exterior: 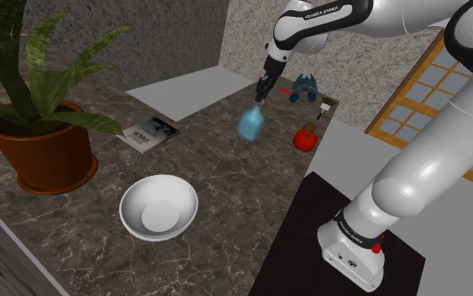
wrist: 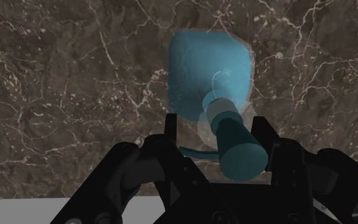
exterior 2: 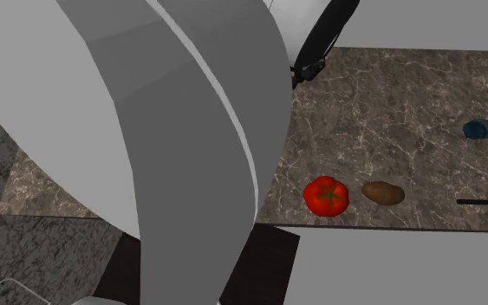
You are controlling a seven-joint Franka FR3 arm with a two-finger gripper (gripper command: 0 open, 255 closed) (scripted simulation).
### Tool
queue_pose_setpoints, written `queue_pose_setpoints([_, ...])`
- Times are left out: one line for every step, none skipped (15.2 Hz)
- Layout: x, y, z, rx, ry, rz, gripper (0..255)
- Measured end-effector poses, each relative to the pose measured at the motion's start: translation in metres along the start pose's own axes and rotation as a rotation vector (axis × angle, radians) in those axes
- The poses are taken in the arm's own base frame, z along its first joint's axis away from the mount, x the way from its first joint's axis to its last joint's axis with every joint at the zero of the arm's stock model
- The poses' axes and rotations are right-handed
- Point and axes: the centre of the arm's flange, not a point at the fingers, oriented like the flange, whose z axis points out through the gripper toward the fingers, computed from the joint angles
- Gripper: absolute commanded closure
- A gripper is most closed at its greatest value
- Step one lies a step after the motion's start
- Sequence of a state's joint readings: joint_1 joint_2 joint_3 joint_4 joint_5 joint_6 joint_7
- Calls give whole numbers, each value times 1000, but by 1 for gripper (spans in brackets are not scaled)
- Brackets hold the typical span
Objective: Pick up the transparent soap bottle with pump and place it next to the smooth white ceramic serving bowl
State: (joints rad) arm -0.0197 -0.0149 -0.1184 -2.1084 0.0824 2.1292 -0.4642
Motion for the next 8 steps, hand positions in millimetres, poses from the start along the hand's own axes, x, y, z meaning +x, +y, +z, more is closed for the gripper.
queue_pose_setpoints([1,0,-6,0,0,0,255])
queue_pose_setpoints([2,0,-12,0,0,0,255])
queue_pose_setpoints([2,-1,-17,0,0,0,255])
queue_pose_setpoints([2,0,-21,0,0,0,255])
queue_pose_setpoints([2,-1,-26,0,0,0,255])
queue_pose_setpoints([3,-1,-32,0,0,0,255])
queue_pose_setpoints([2,-1,-37,0,0,0,255])
queue_pose_setpoints([3,-2,-42,0,0,0,255])
